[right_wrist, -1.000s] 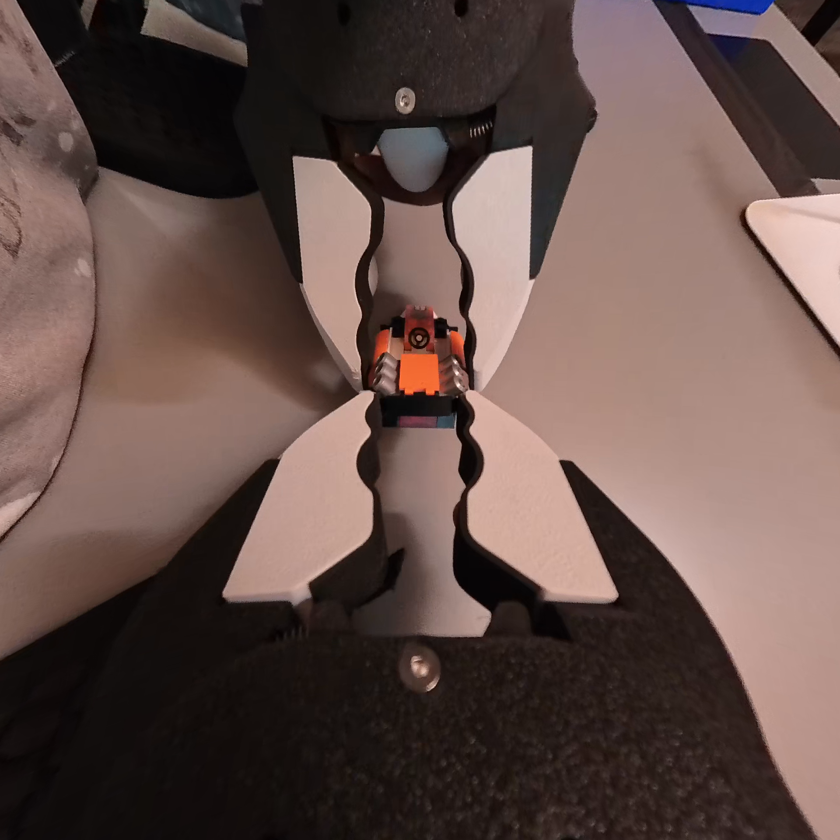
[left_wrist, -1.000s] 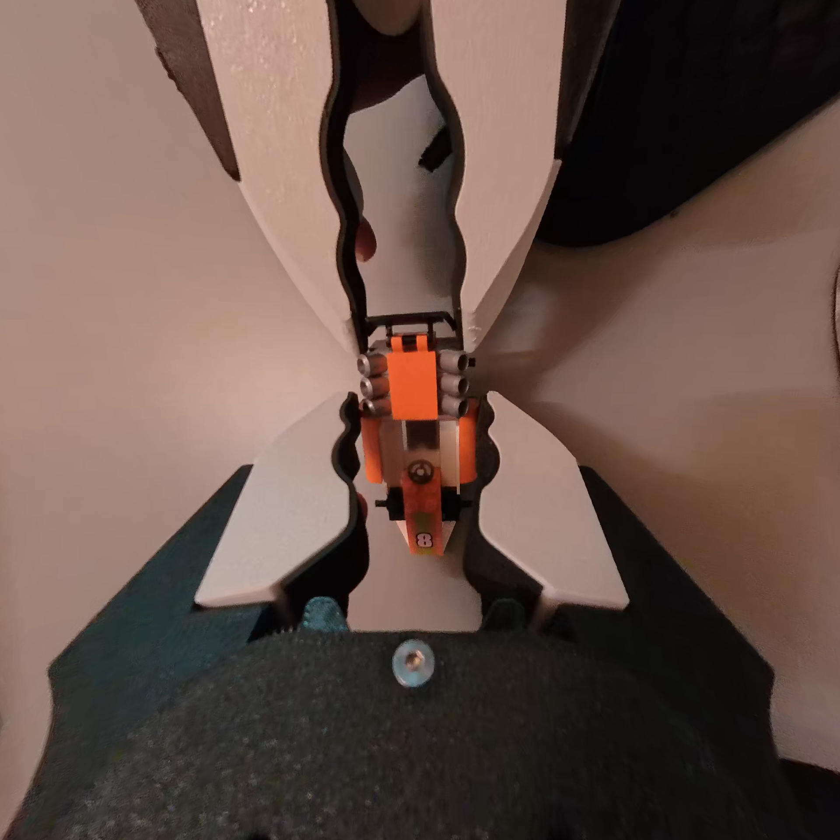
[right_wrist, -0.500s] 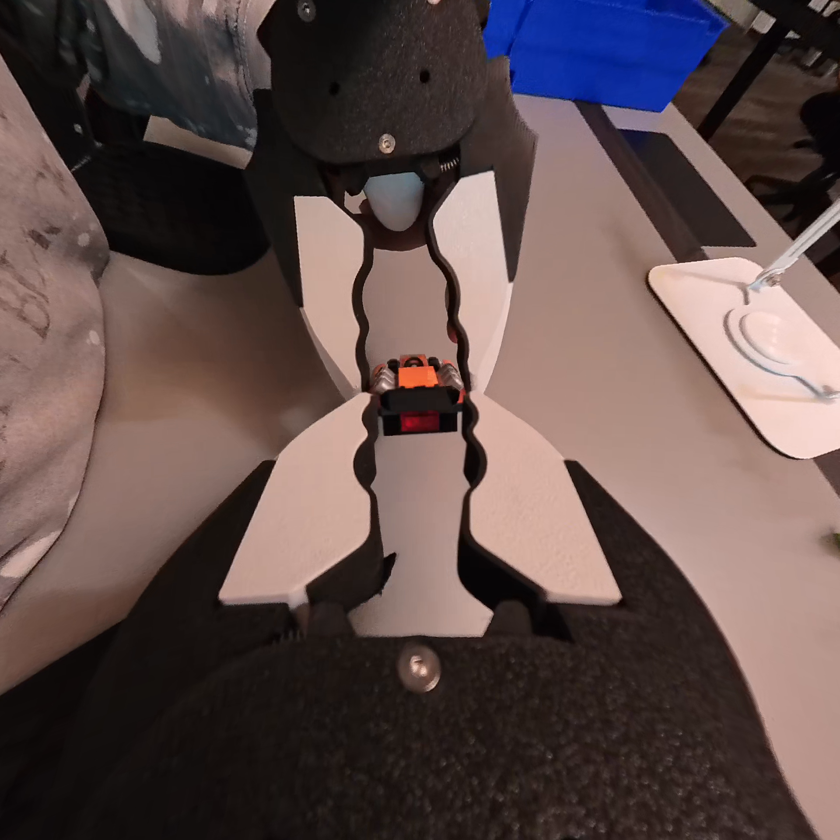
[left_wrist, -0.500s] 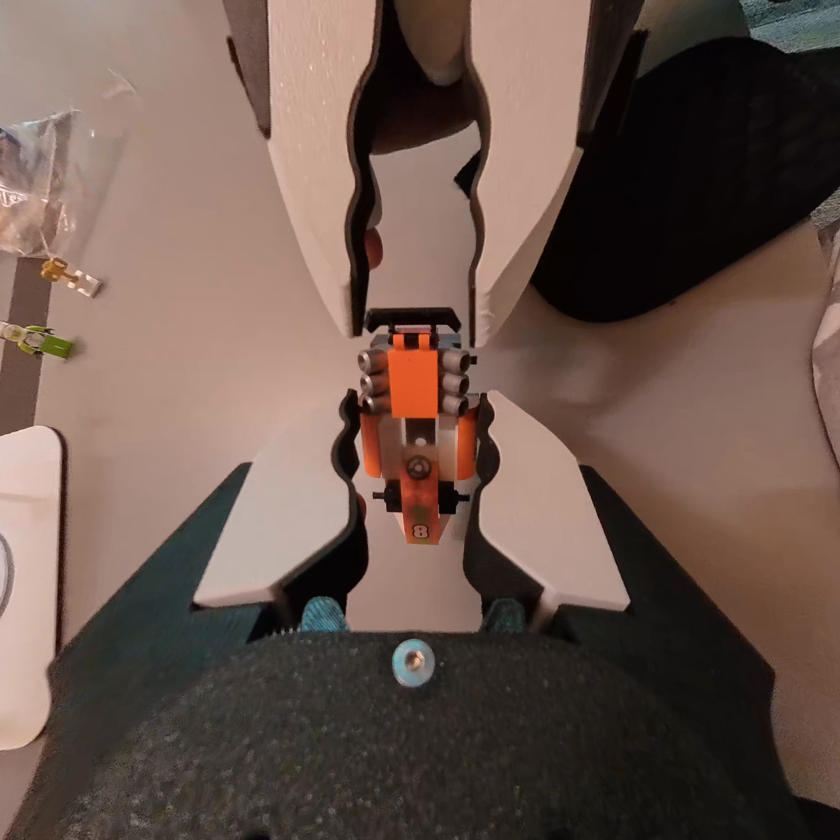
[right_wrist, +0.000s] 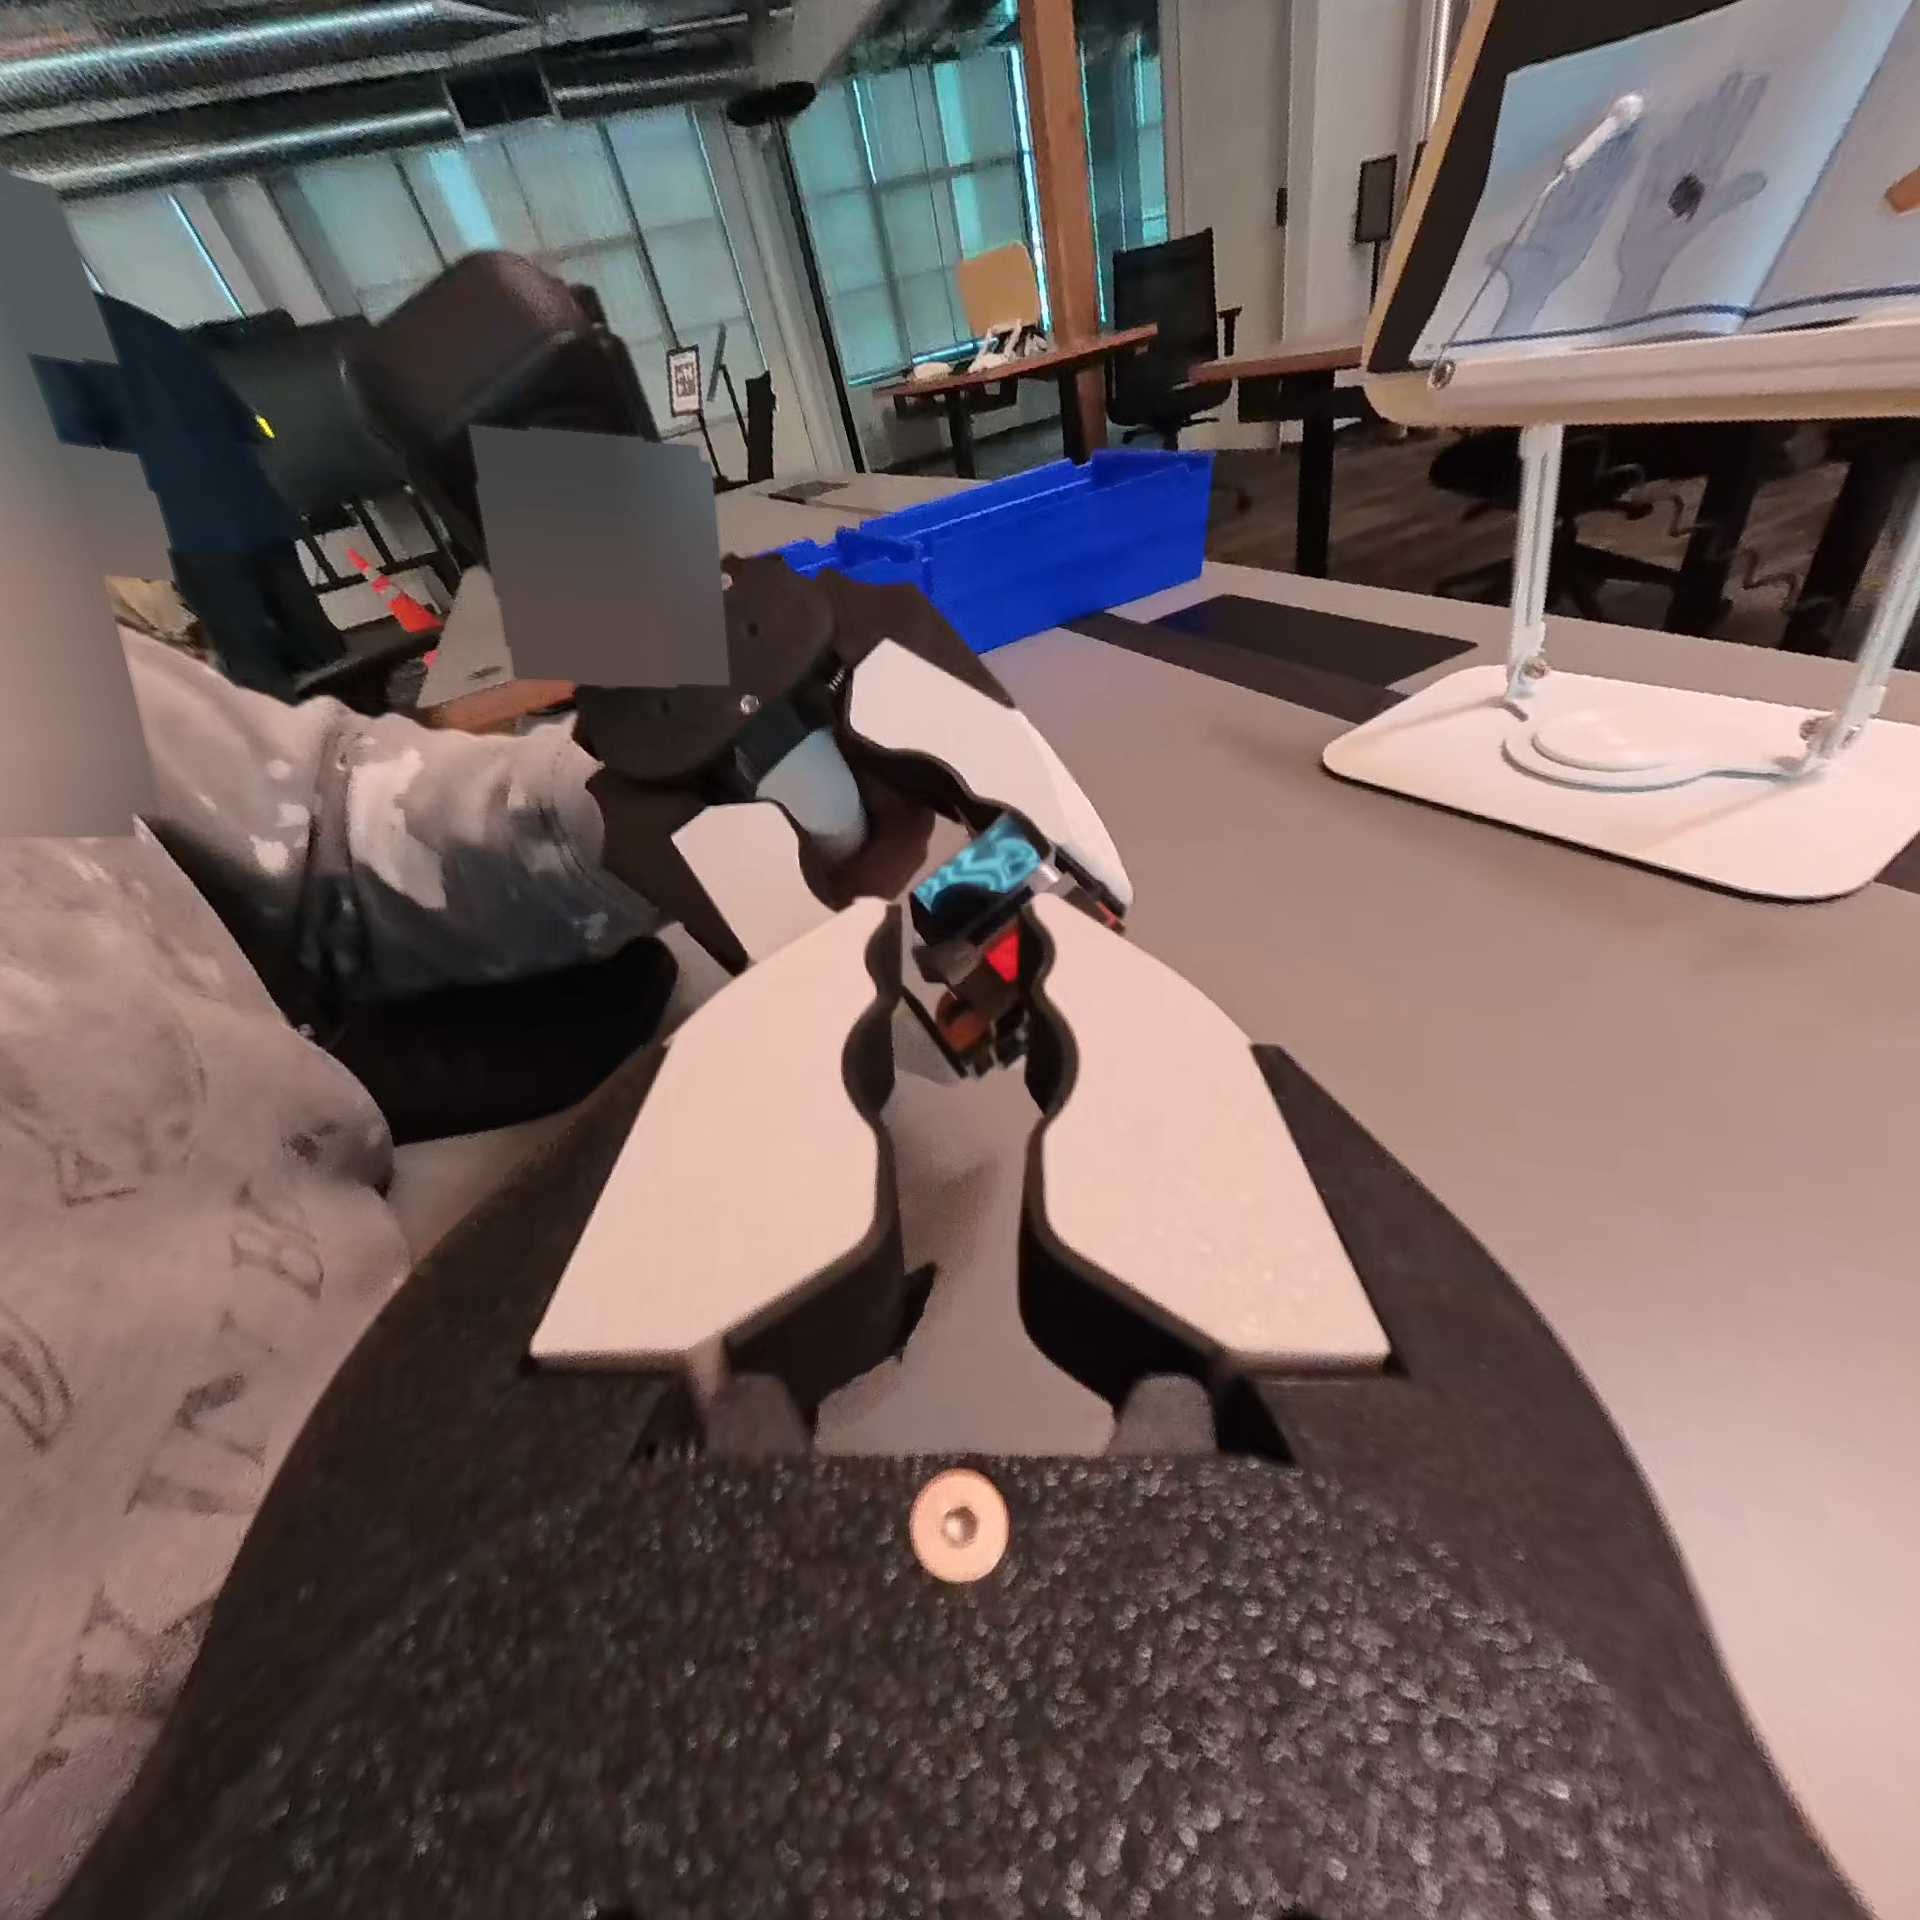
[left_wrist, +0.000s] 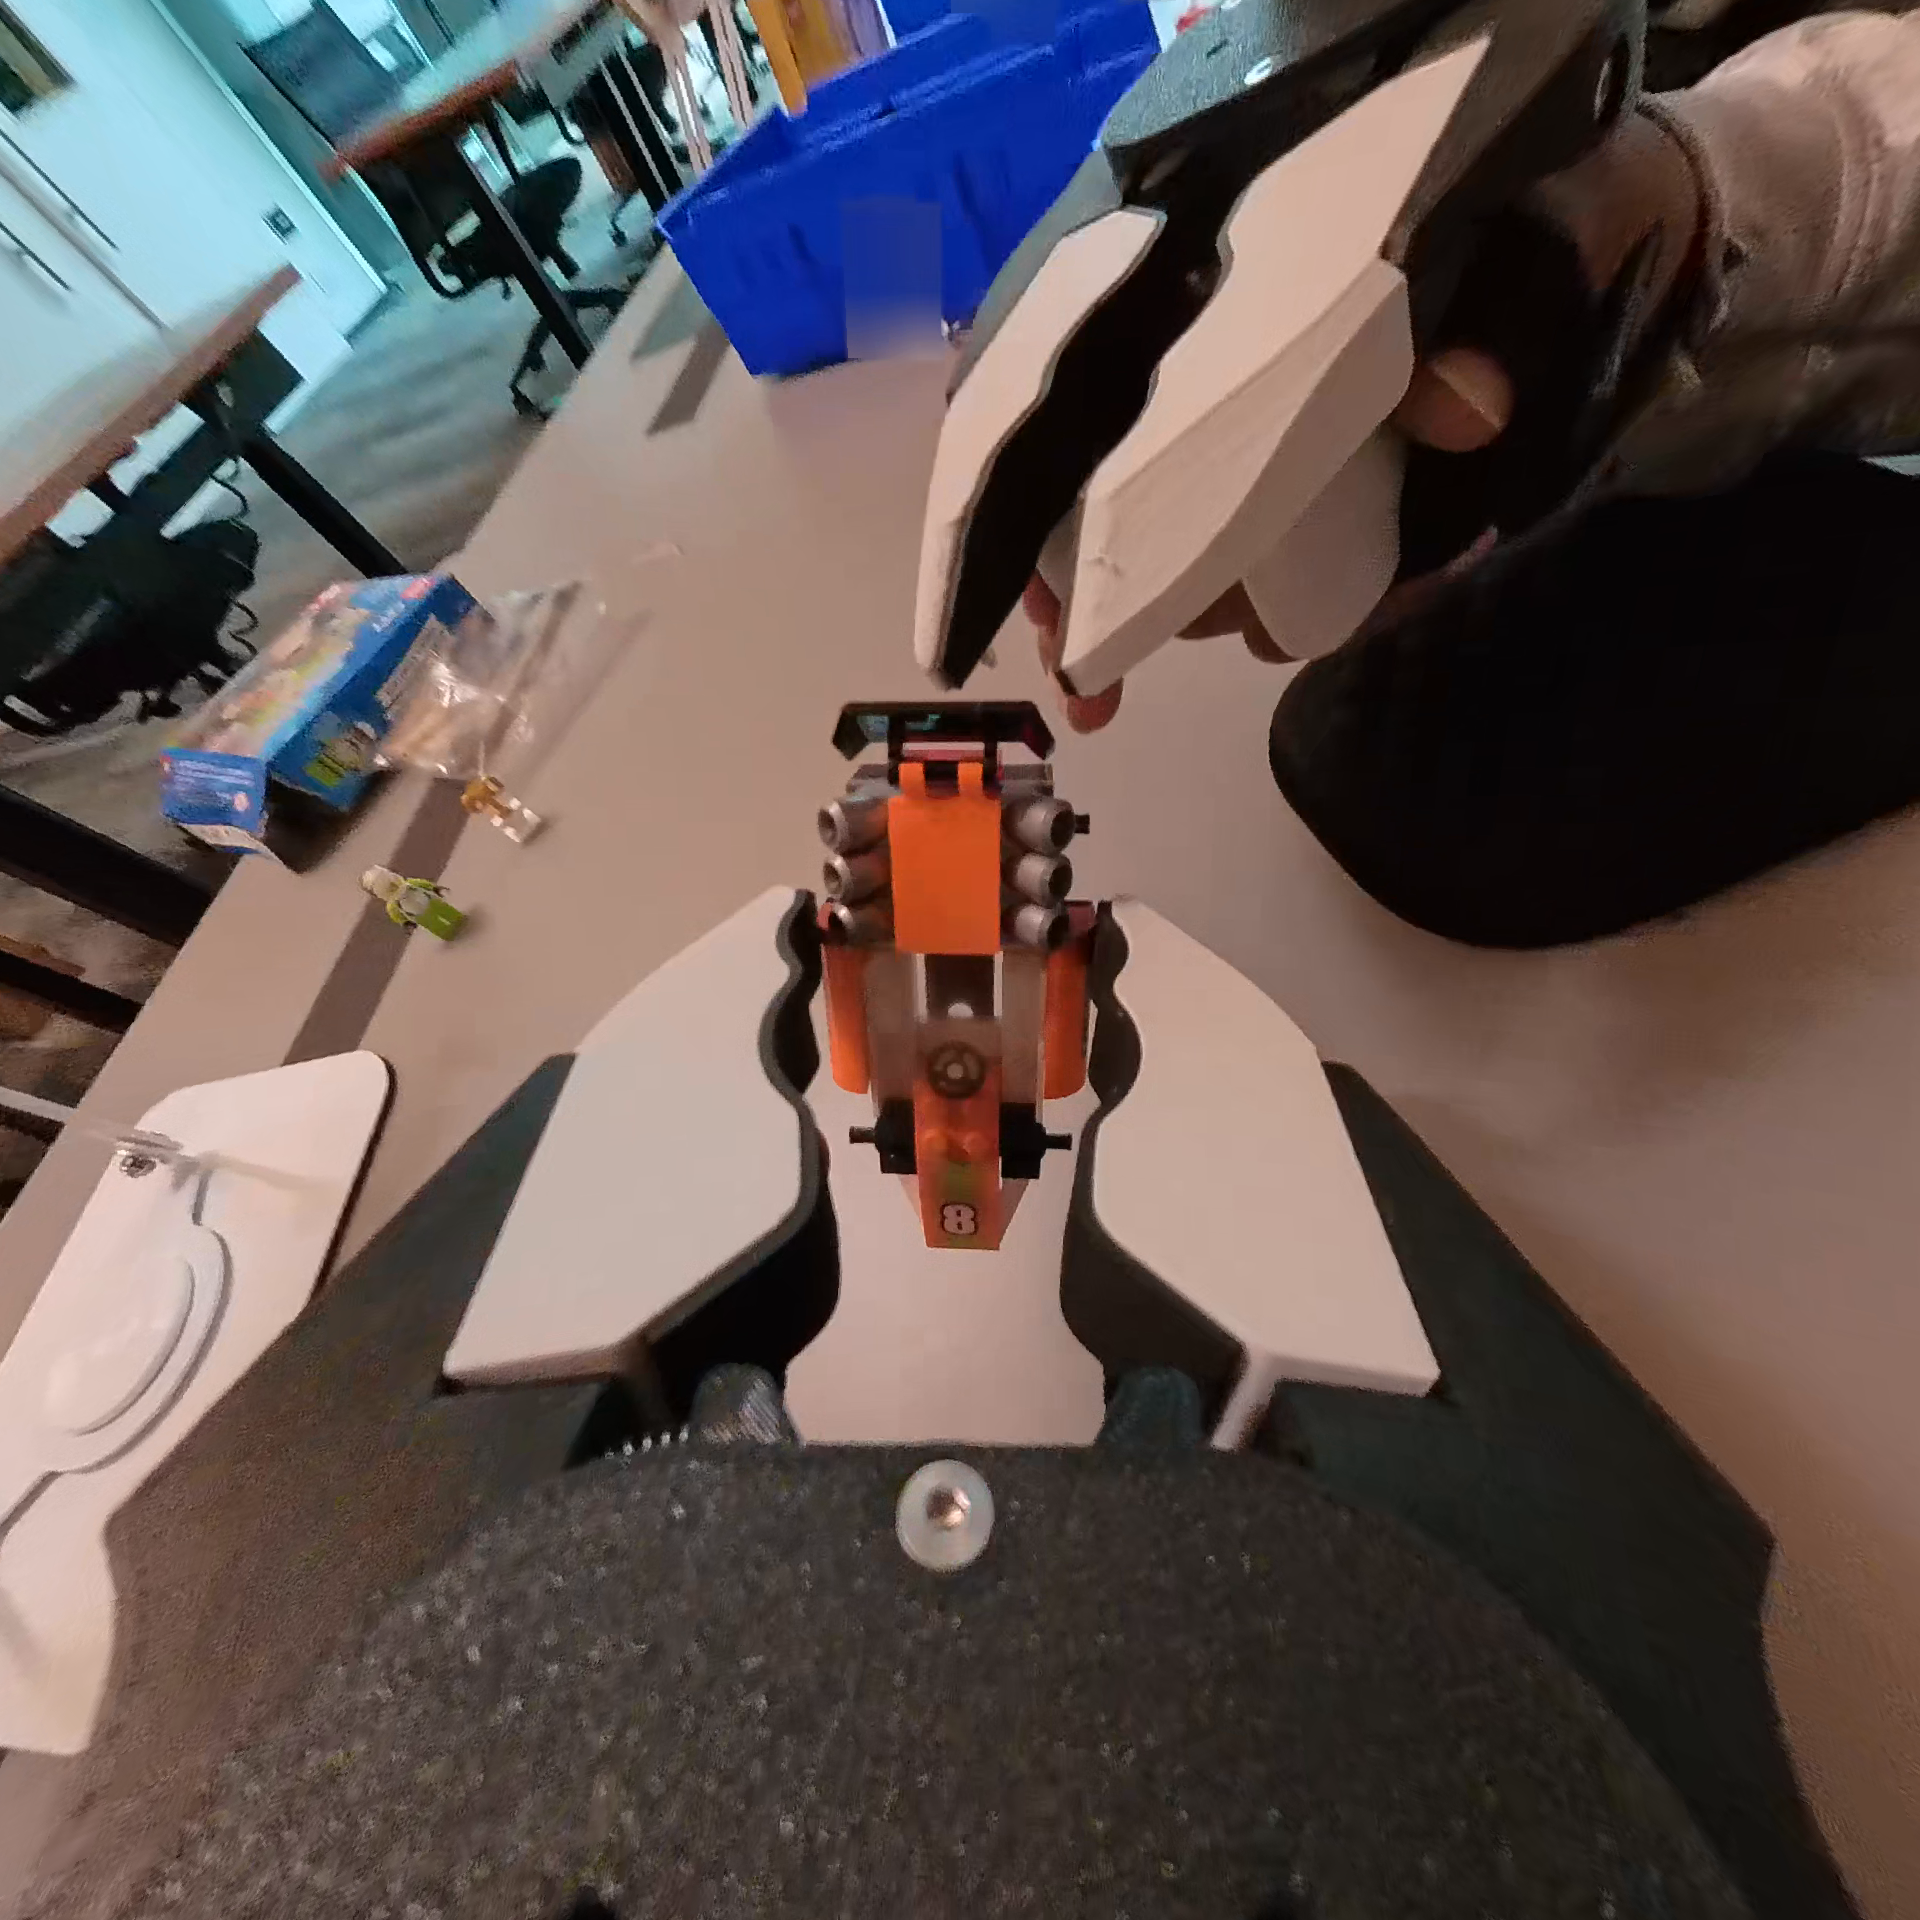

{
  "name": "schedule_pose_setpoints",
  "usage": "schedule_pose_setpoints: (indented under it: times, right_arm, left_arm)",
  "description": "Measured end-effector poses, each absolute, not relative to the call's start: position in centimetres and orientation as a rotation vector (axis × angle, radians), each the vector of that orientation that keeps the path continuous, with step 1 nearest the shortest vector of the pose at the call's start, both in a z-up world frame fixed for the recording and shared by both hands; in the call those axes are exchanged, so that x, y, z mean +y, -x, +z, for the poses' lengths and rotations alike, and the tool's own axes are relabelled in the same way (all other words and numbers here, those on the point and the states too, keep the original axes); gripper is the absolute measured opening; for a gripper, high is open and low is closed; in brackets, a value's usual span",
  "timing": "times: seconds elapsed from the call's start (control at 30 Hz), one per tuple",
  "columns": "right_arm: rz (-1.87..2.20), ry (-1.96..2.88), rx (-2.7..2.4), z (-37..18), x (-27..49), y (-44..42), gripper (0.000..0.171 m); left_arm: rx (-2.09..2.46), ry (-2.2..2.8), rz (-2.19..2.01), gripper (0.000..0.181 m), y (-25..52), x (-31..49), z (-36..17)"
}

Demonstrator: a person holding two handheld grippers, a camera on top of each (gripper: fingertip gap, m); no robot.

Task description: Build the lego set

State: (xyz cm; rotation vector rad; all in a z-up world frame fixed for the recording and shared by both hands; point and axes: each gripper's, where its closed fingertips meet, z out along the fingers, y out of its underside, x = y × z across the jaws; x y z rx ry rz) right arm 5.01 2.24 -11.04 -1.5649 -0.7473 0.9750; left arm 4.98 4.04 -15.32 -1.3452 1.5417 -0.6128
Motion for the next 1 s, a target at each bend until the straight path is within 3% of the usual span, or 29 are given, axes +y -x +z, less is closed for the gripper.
schedule_pose_setpoints:
  times: [0.4,0.6,1.0]
  right_arm:
    - [0.461,1.519,-1.035,-11.5,1.9,-3.1,0.017]
    - [0.482,1.528,-0.99,-11.2,2.1,-3.5,0.017]
    - [0.814,1.68,-0.455,-12.1,4.2,-4.0,0.052]
  left_arm:
    - [1.539,1.352,-0.538,0.05,-5.0,3.6,-15.9]
    - [1.54,1.371,-0.487,0.05,-5.0,4.1,-16.1]
    - [1.351,1.277,-0.259,0.05,-4.8,5.8,-14.2]
